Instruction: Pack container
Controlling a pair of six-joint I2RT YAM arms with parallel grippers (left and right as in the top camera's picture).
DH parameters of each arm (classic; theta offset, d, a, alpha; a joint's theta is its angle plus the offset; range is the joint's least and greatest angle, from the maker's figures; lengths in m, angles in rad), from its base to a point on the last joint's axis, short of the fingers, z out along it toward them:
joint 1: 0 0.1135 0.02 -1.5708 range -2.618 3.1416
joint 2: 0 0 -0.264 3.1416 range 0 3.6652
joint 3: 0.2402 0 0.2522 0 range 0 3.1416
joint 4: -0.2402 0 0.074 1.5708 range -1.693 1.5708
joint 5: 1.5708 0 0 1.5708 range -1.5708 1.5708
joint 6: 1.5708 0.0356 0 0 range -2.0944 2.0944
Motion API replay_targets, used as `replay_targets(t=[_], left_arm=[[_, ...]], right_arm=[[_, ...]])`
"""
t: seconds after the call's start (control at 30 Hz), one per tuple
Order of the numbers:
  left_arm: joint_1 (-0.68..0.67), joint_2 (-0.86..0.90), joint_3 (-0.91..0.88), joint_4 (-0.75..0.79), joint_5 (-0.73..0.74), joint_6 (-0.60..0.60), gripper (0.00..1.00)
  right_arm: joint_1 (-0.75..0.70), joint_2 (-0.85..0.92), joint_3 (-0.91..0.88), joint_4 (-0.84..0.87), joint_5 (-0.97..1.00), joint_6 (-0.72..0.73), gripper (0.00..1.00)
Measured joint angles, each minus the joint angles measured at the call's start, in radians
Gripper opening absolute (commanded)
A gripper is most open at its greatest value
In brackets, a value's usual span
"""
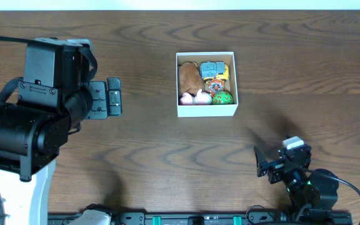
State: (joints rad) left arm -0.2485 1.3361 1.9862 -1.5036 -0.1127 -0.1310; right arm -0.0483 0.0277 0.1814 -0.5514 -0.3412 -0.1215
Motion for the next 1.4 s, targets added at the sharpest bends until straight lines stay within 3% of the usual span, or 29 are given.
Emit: replay_targets(t=[1.17, 1.4], left_arm=[[0.000, 0.000, 0.000, 0.002, -0.007, 0.000, 0.98], [0.026, -0.045, -0.077, 0.176, -0.052, -0.005, 0.98]], right_arm=[[0.000, 0.000, -0.033, 0.041, -0.002, 0.000, 0.99], [0.000, 0.000, -0.033, 0.041, -0.002, 0.000, 0.99]])
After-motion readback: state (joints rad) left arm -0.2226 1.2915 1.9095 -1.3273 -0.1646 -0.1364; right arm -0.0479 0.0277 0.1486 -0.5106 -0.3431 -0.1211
